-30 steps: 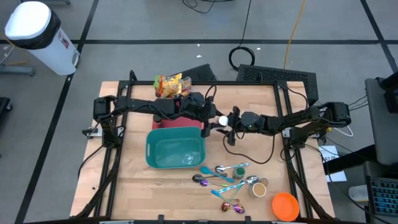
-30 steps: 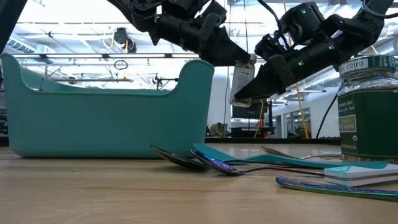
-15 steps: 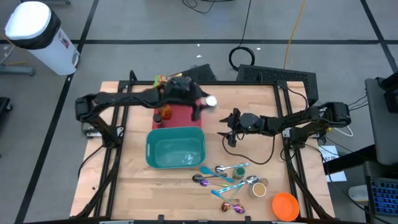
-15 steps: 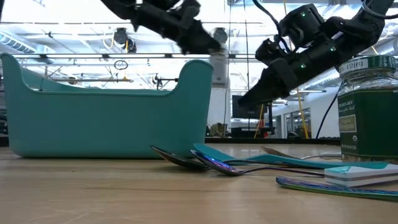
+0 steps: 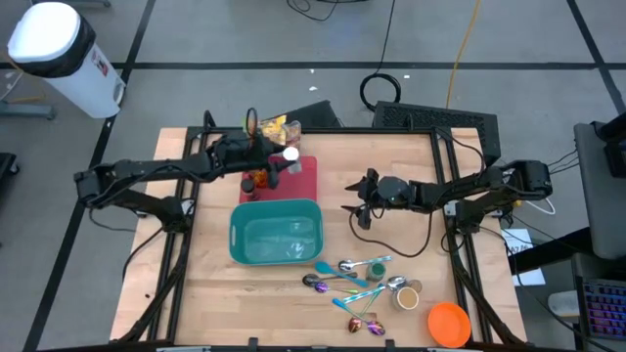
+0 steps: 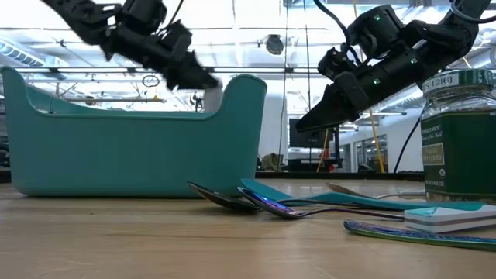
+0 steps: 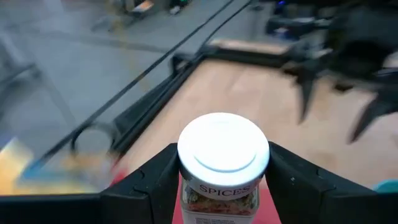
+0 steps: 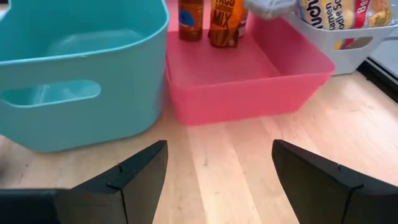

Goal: Pick & Place Food Item
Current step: Put the white seasoning bottle into the red bin, then put the green seasoning bottle into the red bin

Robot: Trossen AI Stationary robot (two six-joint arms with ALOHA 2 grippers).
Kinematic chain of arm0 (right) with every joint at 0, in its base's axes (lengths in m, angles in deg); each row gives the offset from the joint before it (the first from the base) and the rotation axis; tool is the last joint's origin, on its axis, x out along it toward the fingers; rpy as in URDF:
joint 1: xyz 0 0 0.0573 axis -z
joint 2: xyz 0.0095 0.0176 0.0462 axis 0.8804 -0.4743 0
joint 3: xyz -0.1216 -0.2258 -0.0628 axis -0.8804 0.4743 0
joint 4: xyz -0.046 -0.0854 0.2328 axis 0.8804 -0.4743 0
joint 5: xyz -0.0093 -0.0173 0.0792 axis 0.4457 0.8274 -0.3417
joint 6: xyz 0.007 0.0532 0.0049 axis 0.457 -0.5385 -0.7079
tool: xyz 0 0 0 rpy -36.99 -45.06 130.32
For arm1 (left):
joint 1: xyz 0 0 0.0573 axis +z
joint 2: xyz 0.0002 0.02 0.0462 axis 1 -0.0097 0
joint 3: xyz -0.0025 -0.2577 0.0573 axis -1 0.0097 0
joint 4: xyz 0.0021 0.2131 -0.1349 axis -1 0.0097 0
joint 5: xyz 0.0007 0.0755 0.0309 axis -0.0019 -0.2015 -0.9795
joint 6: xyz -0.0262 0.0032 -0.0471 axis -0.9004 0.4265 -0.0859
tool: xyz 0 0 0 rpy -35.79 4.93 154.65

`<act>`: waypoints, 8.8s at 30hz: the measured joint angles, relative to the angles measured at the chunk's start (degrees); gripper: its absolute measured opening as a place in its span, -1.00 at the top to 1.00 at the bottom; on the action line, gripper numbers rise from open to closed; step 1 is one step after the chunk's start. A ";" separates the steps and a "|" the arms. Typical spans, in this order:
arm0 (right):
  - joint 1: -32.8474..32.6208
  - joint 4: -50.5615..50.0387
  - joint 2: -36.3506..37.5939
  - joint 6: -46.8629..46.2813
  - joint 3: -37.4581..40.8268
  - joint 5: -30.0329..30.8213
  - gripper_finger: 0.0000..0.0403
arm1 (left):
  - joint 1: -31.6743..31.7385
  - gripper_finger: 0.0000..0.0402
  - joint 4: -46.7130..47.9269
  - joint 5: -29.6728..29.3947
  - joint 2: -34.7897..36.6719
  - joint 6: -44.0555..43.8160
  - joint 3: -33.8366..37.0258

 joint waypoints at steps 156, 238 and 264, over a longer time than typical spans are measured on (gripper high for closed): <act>0.00 4.48 -0.04 -1.51 0.04 -0.13 -0.38 | 0.29 -0.42 -11.03 -13.66 14.66 -3.85 18.13; -23.60 -43.49 4.27 -7.74 -25.37 2.64 -0.66 | -0.54 -0.42 -11.35 -10.94 14.53 -6.22 18.11; -45.00 -62.56 4.70 -35.80 -25.11 13.61 -0.56 | -2.61 -0.42 -11.47 -9.79 14.53 -12.23 18.11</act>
